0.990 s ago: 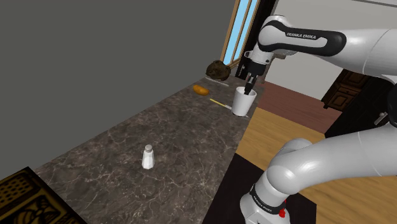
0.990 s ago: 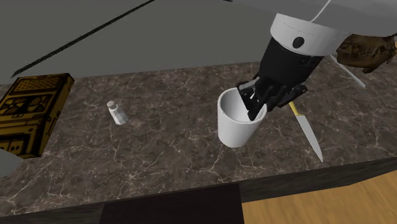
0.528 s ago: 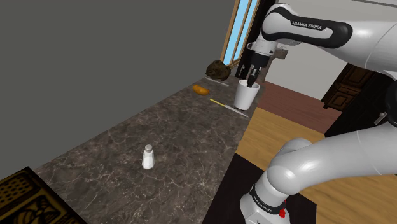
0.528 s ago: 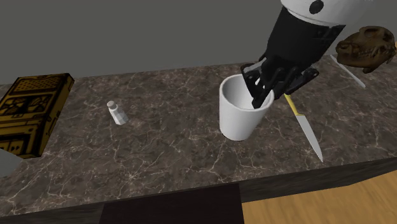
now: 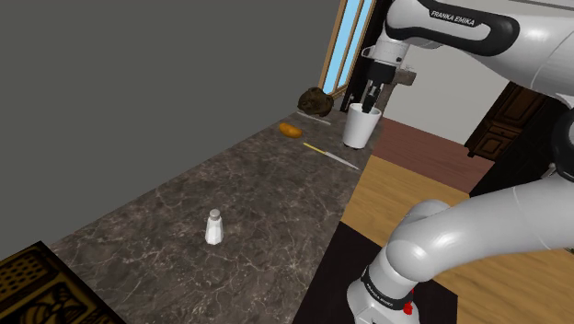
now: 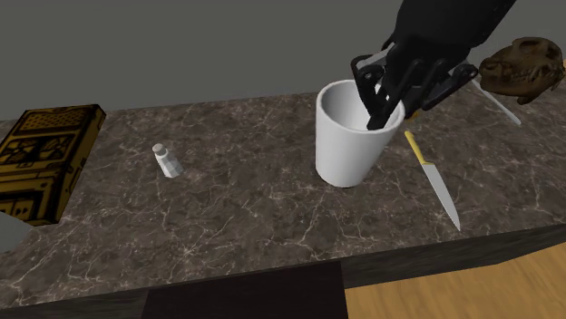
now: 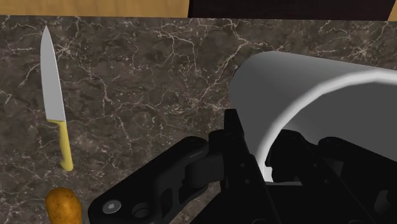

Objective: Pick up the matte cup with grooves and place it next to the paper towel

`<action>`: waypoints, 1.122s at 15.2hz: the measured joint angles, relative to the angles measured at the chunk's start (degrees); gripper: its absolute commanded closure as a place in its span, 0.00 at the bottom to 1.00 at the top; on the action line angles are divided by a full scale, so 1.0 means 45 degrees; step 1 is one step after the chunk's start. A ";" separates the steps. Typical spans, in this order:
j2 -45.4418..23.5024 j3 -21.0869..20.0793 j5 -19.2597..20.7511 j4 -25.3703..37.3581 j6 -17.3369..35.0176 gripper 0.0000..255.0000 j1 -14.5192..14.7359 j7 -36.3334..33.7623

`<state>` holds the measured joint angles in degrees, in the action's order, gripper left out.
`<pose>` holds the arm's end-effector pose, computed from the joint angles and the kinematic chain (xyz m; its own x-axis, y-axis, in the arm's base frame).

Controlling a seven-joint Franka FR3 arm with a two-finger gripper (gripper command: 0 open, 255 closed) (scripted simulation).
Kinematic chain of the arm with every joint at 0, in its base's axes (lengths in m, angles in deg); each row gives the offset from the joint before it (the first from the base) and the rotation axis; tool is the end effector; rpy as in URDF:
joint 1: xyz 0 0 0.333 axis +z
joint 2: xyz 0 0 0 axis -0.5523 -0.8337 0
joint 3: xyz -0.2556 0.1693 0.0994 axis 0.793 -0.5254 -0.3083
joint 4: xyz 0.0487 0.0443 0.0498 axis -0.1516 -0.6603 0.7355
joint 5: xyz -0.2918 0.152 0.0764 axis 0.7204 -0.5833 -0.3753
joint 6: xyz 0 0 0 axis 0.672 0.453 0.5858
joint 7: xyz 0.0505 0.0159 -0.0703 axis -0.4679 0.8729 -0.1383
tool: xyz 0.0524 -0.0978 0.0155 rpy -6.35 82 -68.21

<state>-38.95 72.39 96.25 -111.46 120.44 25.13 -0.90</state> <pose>0.2383 -0.2079 0.6258 0.9873 0.1581 -0.0160 0.1560 -0.9835 -0.0919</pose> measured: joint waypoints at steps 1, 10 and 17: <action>-0.0063 0.0008 -0.0012 0.0208 -0.0146 1.00 0.0011 0.0029; 0.2183 -0.2261 -0.0994 -0.1620 -0.0692 1.00 0.0185 -0.2376; 0.3591 -0.4264 -0.2416 -0.2427 -0.1265 1.00 0.0542 -0.4462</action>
<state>-22.79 53.20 85.37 -122.38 114.75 27.57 -20.97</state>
